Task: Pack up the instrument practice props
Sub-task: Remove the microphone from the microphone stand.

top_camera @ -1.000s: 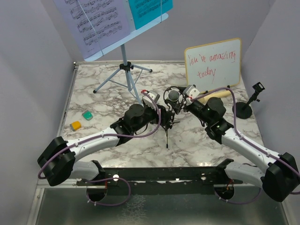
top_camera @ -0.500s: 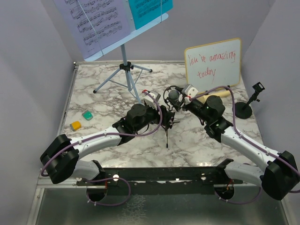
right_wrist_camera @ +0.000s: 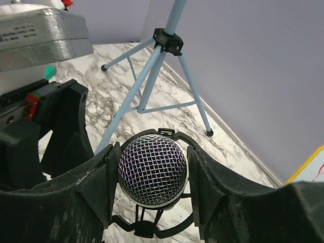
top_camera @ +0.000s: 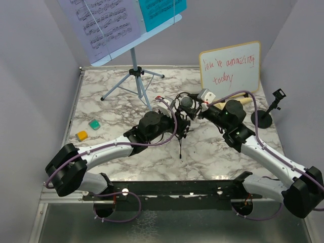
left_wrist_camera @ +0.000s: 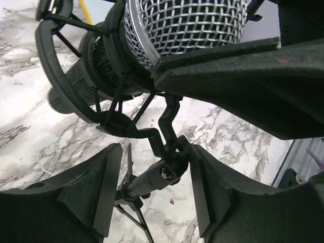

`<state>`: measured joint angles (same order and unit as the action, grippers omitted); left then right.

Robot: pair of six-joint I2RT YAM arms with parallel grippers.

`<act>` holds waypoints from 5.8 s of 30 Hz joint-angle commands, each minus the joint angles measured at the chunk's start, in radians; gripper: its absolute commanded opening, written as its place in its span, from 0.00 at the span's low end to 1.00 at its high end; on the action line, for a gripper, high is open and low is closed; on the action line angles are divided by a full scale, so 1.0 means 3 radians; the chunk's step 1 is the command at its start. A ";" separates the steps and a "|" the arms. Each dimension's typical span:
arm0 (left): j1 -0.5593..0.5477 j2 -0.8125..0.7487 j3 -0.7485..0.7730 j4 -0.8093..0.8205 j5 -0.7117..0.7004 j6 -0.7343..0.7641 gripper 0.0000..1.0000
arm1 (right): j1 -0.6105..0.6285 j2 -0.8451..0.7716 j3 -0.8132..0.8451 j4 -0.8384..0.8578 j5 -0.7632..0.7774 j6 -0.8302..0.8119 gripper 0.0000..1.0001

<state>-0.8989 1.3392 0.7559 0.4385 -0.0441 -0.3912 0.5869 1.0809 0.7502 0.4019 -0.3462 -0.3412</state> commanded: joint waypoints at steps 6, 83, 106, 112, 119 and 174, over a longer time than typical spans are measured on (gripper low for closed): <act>0.0000 0.0101 0.0107 -0.0162 -0.0094 -0.0074 0.52 | 0.0007 -0.0317 0.0223 -0.0014 -0.0402 0.0251 0.18; 0.0673 -0.0508 0.0010 0.0512 0.1919 0.2617 0.84 | 0.0006 -0.0316 0.0276 -0.0005 -0.0323 0.0715 0.00; 0.0500 0.0083 0.0391 0.0512 0.2001 0.2882 0.34 | 0.0007 -0.0260 0.0203 0.0026 -0.0526 0.0938 0.02; 0.0501 -0.0019 0.0241 0.0512 0.1857 0.2998 0.08 | 0.0007 -0.0351 0.0162 0.0064 -0.0027 0.1261 0.44; 0.0500 -0.0080 0.0202 0.0517 0.1807 0.3012 0.05 | -0.0099 -0.0367 0.0371 -0.0426 0.0745 0.1680 0.66; 0.0447 0.0142 0.0933 0.0278 0.2295 0.3120 0.00 | -0.0483 0.0329 0.0700 -0.1709 0.0193 0.1573 0.00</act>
<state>-0.7494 1.3865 0.9546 0.5049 0.6178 0.4801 0.4141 1.1732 0.9241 -0.0284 -0.3714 0.1764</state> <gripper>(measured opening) 0.454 0.043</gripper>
